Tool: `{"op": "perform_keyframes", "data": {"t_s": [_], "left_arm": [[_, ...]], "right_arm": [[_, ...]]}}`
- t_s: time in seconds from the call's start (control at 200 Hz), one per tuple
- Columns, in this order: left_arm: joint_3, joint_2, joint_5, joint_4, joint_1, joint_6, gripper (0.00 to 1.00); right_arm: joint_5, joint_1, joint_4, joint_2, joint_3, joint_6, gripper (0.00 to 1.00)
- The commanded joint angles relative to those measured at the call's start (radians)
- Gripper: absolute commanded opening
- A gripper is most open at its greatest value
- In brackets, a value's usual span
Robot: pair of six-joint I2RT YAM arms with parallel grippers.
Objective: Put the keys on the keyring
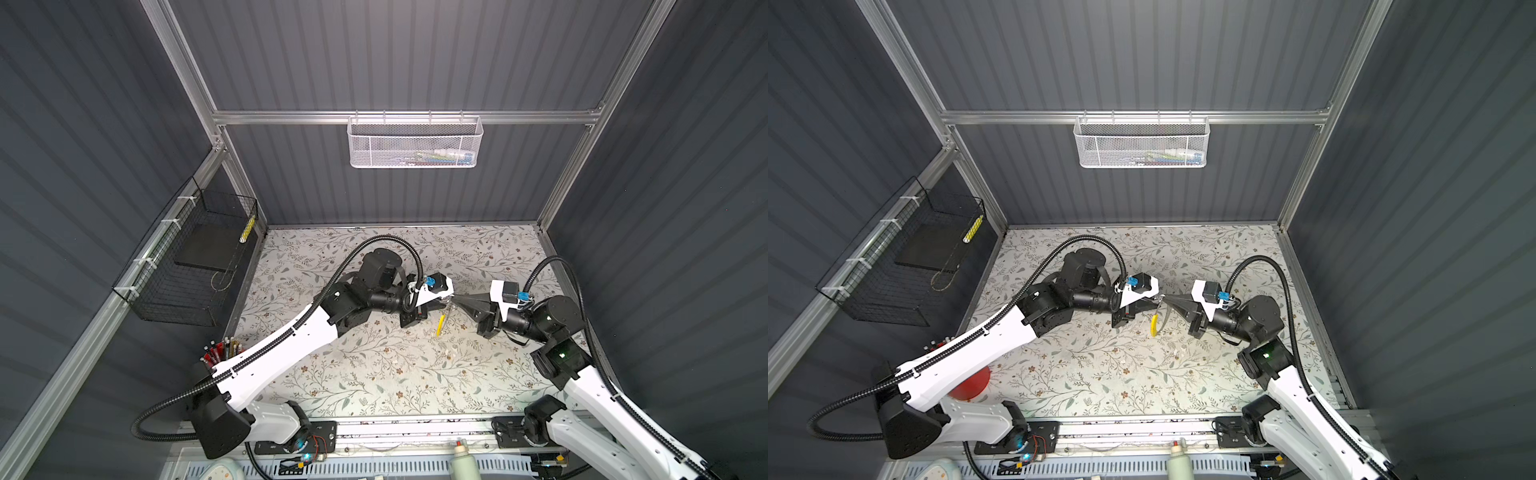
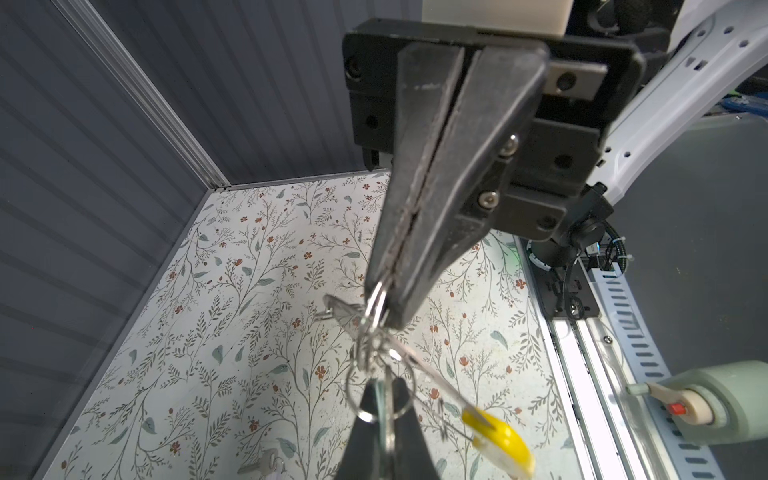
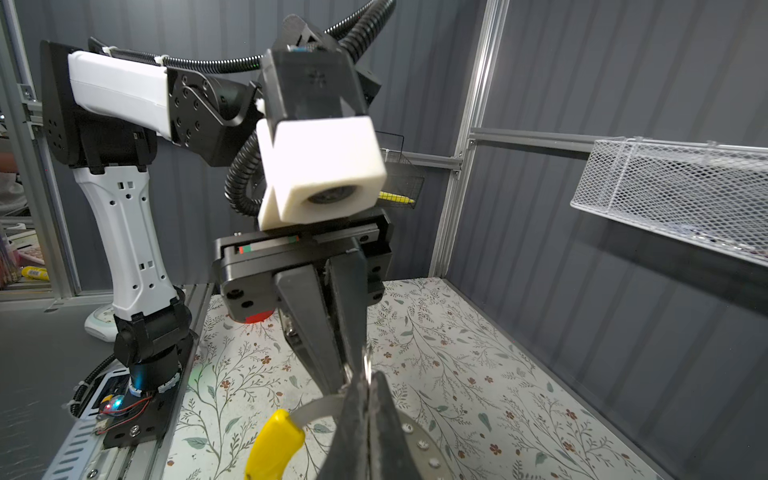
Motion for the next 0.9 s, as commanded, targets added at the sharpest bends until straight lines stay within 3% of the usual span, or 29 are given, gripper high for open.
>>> {"op": "perform_keyframes", "data": {"t_s": [0.0, 0.33, 0.755, 0.895], "left_arm": [[0.063, 0.016, -0.029, -0.129, 0.003, 0.082, 0.01], [0.209, 0.093, -0.042, -0.304, 0.003, 0.180, 0.00], [0.282, 0.124, -0.180, -0.410, 0.001, 0.279, 0.00], [0.287, 0.124, -0.181, -0.402, 0.000, 0.284, 0.00]], "right_arm": [[-0.004, -0.007, -0.040, -0.019, 0.006, -0.036, 0.00], [-0.060, -0.008, -0.117, 0.004, 0.036, -0.077, 0.00], [-0.041, -0.012, -0.376, -0.021, 0.094, -0.229, 0.00], [-0.034, -0.011, -0.446, -0.004, 0.113, -0.264, 0.00]]}}
